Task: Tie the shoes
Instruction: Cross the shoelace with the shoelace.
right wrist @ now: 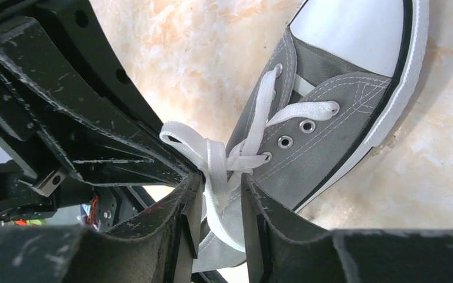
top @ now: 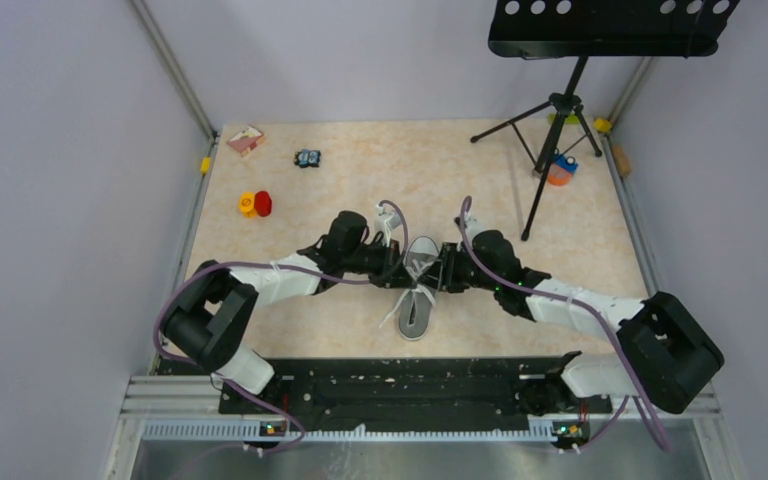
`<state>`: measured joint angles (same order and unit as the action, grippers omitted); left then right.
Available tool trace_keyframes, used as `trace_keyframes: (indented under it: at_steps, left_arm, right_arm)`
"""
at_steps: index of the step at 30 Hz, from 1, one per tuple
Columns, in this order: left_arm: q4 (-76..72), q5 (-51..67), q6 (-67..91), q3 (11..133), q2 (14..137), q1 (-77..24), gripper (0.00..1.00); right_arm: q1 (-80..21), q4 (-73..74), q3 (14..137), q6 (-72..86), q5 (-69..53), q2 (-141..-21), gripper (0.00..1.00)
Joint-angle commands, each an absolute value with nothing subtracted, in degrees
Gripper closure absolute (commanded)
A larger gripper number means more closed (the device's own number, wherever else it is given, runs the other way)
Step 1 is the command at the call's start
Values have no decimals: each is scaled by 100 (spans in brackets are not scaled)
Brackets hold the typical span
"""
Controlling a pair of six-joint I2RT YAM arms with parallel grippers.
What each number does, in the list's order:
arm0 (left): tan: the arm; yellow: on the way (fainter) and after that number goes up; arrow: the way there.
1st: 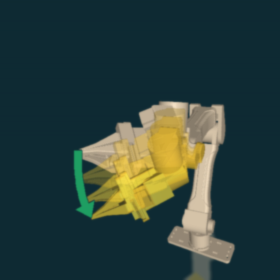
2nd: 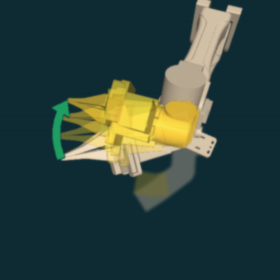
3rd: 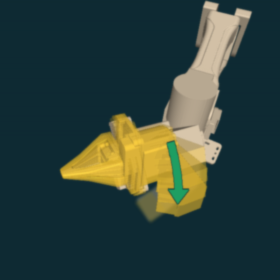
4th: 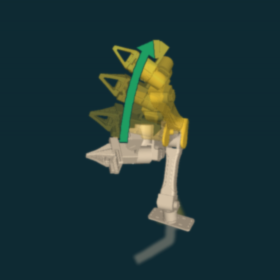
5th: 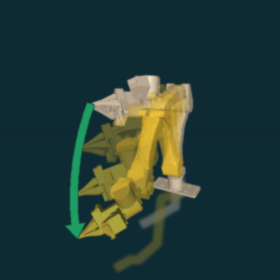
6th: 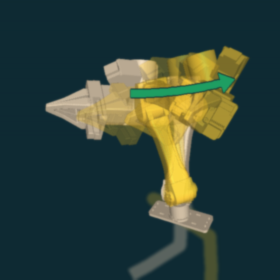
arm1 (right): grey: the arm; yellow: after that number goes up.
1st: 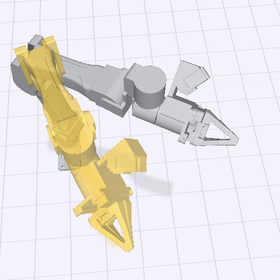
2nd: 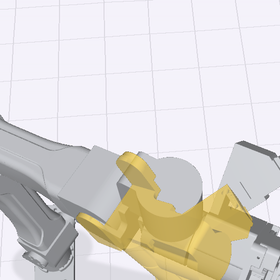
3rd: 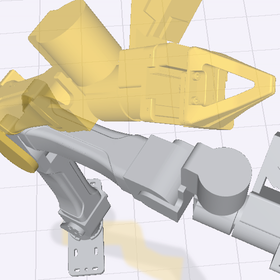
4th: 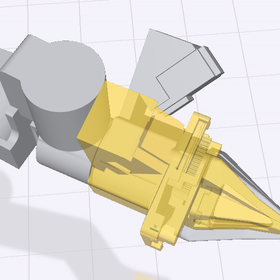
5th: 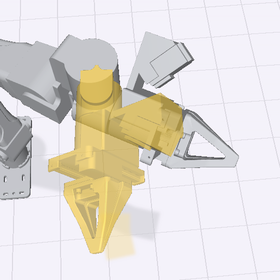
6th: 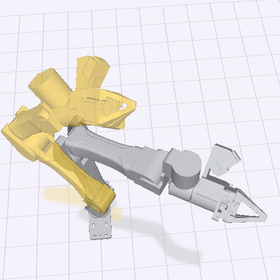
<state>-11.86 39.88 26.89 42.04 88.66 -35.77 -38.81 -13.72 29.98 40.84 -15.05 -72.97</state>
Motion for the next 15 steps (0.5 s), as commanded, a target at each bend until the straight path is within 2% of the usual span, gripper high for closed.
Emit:
trace_keyframes:
  at_steps: [1, 4, 5, 8, 15]
  left_arm:
    - [-1266, 4126, 2681, 4416, 8664, -3584, 100]
    - [-1257, 4132, 2681, 4404, 8655, -3578, 100]
    - [-1257, 4139, 2681, 4408, 8653, -3585, 100]
    - [-1210, 4103, 2681, 4411, 8636, -3582, 100]
    - [-1065, 3817, 2705, 4458, 8569, -3584, 100]
  right_arm:
    - [-3832, -1540, 3049, 4059, -1439, -7385, 67]
    - [-3832, -1575, 3026, 4069, -1434, -7400, 68]
    - [-3832, -1588, 3026, 4081, -1414, -7396, 72]
    - [-3832, -1663, 2976, 4118, -1329, -7269, 100]
    - [-3832, -1505, 2893, 4034, -1470, -6973, 100]
